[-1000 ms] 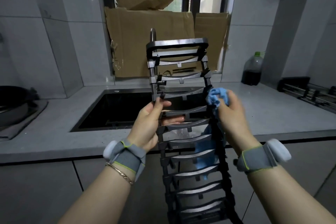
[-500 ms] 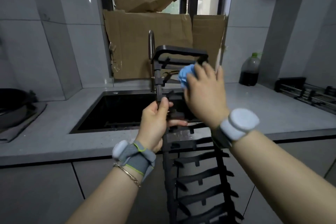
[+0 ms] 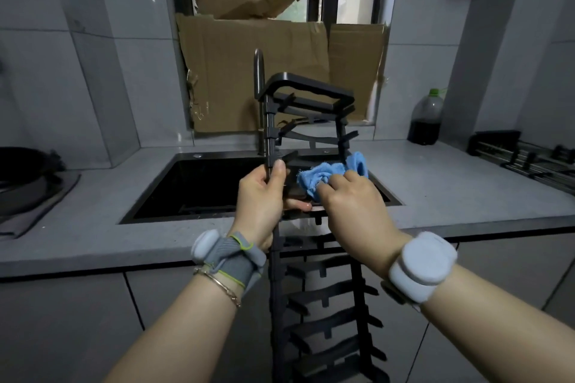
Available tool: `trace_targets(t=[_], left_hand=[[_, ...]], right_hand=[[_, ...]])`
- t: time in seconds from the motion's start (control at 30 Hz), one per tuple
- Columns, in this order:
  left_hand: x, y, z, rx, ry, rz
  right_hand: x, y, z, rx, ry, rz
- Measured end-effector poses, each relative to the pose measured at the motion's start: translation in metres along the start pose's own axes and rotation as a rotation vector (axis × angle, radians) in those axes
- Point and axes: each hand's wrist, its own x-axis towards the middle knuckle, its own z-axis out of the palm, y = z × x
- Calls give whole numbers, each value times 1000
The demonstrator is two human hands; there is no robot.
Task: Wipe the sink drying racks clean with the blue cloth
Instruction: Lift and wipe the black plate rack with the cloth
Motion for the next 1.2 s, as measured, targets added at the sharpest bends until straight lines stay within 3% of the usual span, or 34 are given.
trace_targets(t=[0.13,0.27,0.43,0.57,0.6,0.63,0.7,0.77,0.8,0.97,1.07,1.2], left_hand=[[9,4,0,-32,85,45],[11,5,0,-12,38,75],[18,15,-6,-56,89,98],[20,25,-9,-18,75,134],[19,27,-9,-21,71,135],[18,27,-11,-29,71,132],[19,26,-11,-61,79,111],[20,23,-10,-86,99,79],[21,22,-8,-83,104,70],[17,22,-1,-89,169,86],[22,24,-10,-116,244,83],[20,25,-16,-123,204,118]], right_hand=[[-24,-18,-6,9,-6,-53],[-43,-22,-4,82,-170,-22],[-71,-35,-15,361,-355,-68],[-58,-28,-37,645,-717,203],[-49,-22,-40,721,-723,296],[-40,-17,-43,771,-645,394],[-19,-5,-50,812,-270,541],[1,2,-54,725,53,505],[12,3,-52,631,120,443],[4,-21,-14,260,-214,181],[-27,-30,-4,231,-147,107],[-57,-45,-3,323,-141,60]])
